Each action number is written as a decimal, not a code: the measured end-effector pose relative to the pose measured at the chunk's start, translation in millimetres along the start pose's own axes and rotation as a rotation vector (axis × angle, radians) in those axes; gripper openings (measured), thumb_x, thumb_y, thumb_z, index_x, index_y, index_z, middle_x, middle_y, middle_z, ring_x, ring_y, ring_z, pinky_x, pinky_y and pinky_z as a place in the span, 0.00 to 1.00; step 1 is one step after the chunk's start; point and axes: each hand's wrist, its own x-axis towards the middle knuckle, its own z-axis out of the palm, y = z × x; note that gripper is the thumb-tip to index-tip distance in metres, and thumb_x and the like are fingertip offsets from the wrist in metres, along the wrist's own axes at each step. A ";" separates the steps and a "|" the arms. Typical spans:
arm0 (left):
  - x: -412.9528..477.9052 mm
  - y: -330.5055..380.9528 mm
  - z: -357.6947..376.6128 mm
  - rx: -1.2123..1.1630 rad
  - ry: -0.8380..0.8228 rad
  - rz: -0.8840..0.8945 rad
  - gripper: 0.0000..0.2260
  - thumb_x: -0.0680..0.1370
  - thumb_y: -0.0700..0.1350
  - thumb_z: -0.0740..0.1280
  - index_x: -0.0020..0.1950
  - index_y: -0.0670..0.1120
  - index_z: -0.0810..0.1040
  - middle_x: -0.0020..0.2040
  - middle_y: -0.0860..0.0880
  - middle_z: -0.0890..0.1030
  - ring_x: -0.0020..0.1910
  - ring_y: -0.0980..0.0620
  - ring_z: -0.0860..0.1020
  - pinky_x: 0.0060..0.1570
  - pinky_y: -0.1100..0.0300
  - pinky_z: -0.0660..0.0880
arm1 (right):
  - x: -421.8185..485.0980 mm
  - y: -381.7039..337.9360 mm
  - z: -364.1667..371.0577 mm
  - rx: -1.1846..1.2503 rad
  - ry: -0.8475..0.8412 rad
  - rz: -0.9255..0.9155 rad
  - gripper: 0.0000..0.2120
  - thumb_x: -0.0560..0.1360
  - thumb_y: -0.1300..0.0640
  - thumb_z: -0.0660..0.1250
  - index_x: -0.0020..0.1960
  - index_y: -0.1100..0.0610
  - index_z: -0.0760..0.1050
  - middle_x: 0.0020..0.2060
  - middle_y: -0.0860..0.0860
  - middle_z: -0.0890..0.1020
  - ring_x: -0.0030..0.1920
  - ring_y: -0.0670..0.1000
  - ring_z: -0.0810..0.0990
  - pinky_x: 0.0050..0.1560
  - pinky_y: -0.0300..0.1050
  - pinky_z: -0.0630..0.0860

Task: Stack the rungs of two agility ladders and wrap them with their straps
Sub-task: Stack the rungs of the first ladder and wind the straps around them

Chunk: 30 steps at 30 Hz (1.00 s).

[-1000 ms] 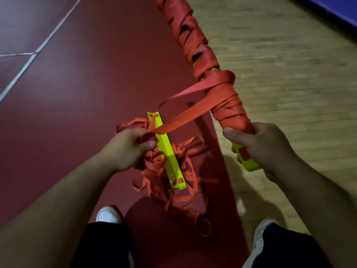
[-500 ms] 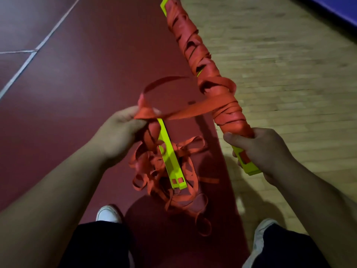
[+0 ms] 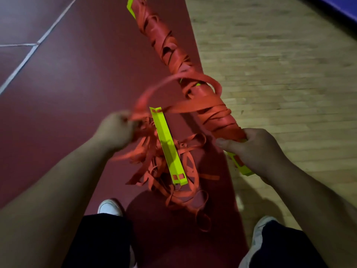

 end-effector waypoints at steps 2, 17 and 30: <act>-3.7 -14.7 6.9 0.390 -0.344 -0.137 0.14 0.82 0.48 0.64 0.37 0.46 0.76 0.40 0.42 0.80 0.37 0.46 0.77 0.41 0.58 0.74 | -0.8 -1.4 -0.6 0.004 -0.008 -0.013 0.09 0.66 0.42 0.79 0.33 0.31 0.80 0.25 0.37 0.80 0.26 0.37 0.77 0.31 0.39 0.67; -11.4 11.0 30.2 -0.410 -0.425 0.118 0.59 0.59 0.68 0.77 0.80 0.53 0.50 0.78 0.50 0.61 0.76 0.56 0.60 0.73 0.53 0.63 | -1.0 0.2 3.7 0.019 -0.108 -0.030 0.06 0.66 0.43 0.79 0.38 0.41 0.83 0.27 0.46 0.82 0.25 0.42 0.78 0.32 0.41 0.72; -11.1 18.2 36.2 -0.384 -0.401 0.331 0.07 0.76 0.53 0.67 0.51 0.53 0.78 0.40 0.60 0.83 0.41 0.62 0.80 0.43 0.62 0.78 | -2.3 -3.6 1.5 -0.153 -0.170 -0.095 0.09 0.65 0.40 0.79 0.38 0.40 0.81 0.29 0.43 0.82 0.30 0.40 0.79 0.29 0.36 0.70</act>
